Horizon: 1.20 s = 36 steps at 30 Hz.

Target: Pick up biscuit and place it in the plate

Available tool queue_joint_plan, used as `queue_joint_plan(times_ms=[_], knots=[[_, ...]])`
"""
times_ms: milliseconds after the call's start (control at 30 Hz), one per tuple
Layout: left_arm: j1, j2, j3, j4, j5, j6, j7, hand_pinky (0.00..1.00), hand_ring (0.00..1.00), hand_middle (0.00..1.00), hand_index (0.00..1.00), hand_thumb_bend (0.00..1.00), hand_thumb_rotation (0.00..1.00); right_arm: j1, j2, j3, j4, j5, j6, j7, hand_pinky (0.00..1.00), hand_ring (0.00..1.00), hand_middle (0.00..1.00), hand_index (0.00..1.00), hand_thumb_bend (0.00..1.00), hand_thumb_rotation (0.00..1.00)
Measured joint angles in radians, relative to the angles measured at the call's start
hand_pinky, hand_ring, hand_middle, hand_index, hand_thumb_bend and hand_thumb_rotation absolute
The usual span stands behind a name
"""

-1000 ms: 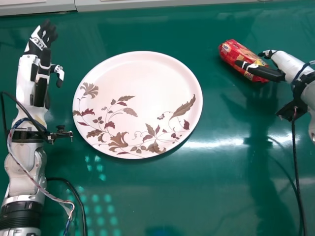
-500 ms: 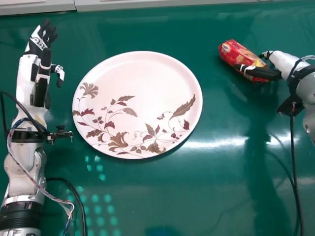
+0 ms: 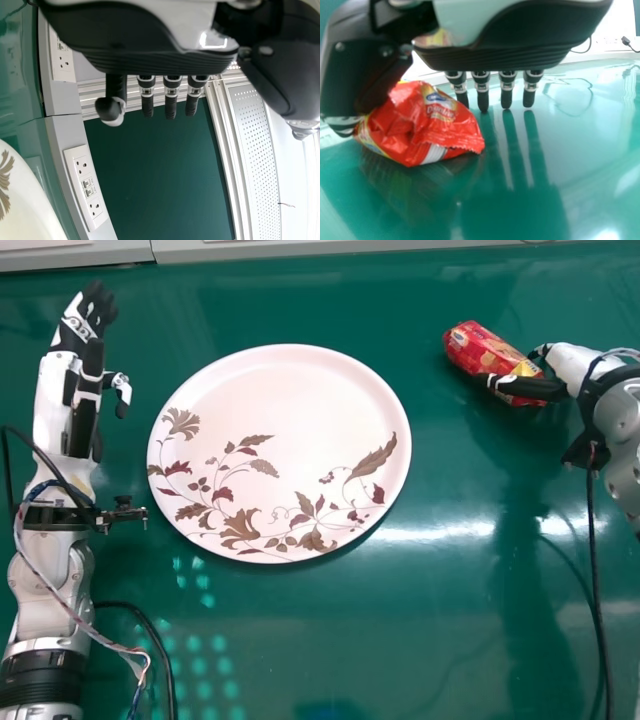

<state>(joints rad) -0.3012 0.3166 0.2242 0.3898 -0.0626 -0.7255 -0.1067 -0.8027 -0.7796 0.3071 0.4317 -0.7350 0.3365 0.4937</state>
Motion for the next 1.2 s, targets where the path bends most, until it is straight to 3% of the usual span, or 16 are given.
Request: queue_joint_plan(times_ms=[67, 133, 233, 333, 533, 733, 833, 933, 967, 1000, 1033, 1100, 1167, 1200], knots=[[0.0, 0.0, 0.0, -0.001, 0.001, 0.0, 0.001, 0.0, 1.0, 0.99, 1.0, 1.0, 0.72, -0.008, 0.0, 0.008, 0.016, -0.009, -0.01, -0.002, 0.87, 0.97, 1.0, 0.99, 1.0, 0.57], [-0.001, -0.001, 0.0, -0.004, 0.004, 0.0, 0.007, 0.0, 1.0, 0.99, 1.0, 1.0, 0.72, -0.022, -0.002, 0.015, 0.029, -0.021, -0.013, -0.001, 0.9, 0.99, 1.0, 1.0, 1.0, 0.56], [0.001, -0.001, 0.0, -0.013, 0.013, 0.001, 0.018, 0.0, 1.0, 0.98, 1.0, 1.0, 0.73, -0.028, 0.0, 0.023, 0.041, -0.023, -0.012, 0.007, 0.86, 0.99, 1.0, 1.0, 1.0, 0.53], [0.001, -0.002, 0.0, -0.018, 0.013, 0.001, 0.018, 0.0, 1.0, 0.98, 1.0, 1.0, 0.72, -0.039, -0.004, 0.036, 0.058, -0.033, -0.032, 0.007, 0.81, 0.93, 1.0, 0.98, 1.0, 0.54], [0.005, -0.002, 0.0, -0.039, 0.009, 0.007, 0.017, 0.0, 1.0, 0.98, 0.99, 1.0, 0.71, -0.044, -0.003, 0.052, 0.085, -0.044, -0.063, 0.004, 0.86, 0.95, 1.0, 0.98, 1.0, 0.51], [0.021, -0.003, 0.0, -0.083, 0.014, 0.044, 0.025, 0.0, 0.99, 0.96, 0.98, 1.0, 0.71, -0.054, 0.011, 0.054, 0.104, -0.044, -0.058, 0.001, 0.7, 0.89, 0.99, 0.96, 1.0, 0.51], [0.038, -0.009, 0.0, -0.119, 0.021, 0.073, 0.035, 0.0, 1.0, 0.96, 0.98, 1.0, 0.72, -0.065, 0.013, 0.071, 0.111, -0.058, -0.064, 0.002, 0.6, 0.8, 0.94, 0.93, 1.0, 0.53], [0.04, -0.012, 0.0, -0.123, 0.021, 0.077, 0.035, 0.0, 1.0, 0.96, 0.99, 1.0, 0.71, -0.083, 0.012, 0.09, 0.13, -0.075, -0.068, 0.005, 0.63, 0.81, 0.93, 0.89, 1.0, 0.45], [0.04, -0.013, 0.0, -0.123, 0.02, 0.077, 0.035, 0.0, 1.0, 0.96, 0.99, 1.0, 0.71, -0.091, 0.013, 0.092, 0.14, -0.077, -0.064, 0.012, 0.59, 0.77, 0.9, 0.88, 1.0, 0.4], [0.04, -0.015, 0.0, -0.124, 0.02, 0.077, 0.035, 0.0, 1.0, 0.97, 0.99, 1.0, 0.71, -0.098, 0.016, 0.092, 0.148, -0.077, -0.059, 0.018, 0.47, 0.65, 0.77, 0.85, 1.0, 0.34], [0.04, -0.015, 0.0, -0.125, 0.021, 0.078, 0.036, 0.0, 1.0, 0.97, 1.0, 1.0, 0.72, -0.105, 0.021, 0.092, 0.156, -0.076, -0.056, 0.02, 0.32, 0.44, 0.57, 0.77, 1.0, 0.25], [0.04, -0.015, 0.0, -0.131, 0.022, 0.078, 0.036, 0.0, 1.0, 0.97, 1.0, 1.0, 0.72, -0.119, 0.028, 0.091, 0.177, -0.074, -0.061, 0.02, 0.19, 0.27, 0.39, 0.64, 1.0, 0.15], [0.042, -0.015, 0.0, -0.135, 0.022, 0.079, 0.037, 0.0, 1.0, 0.97, 0.99, 1.0, 0.72, -0.126, 0.031, 0.092, 0.193, -0.073, -0.069, 0.019, 0.23, 0.33, 0.44, 0.57, 0.99, 0.08], [0.043, -0.015, 0.0, -0.139, 0.022, 0.082, 0.037, 0.0, 1.0, 0.96, 0.99, 1.0, 0.72, -0.13, 0.031, 0.095, 0.203, -0.077, -0.079, 0.014, 0.28, 0.39, 0.48, 0.53, 0.76, 0.1]])
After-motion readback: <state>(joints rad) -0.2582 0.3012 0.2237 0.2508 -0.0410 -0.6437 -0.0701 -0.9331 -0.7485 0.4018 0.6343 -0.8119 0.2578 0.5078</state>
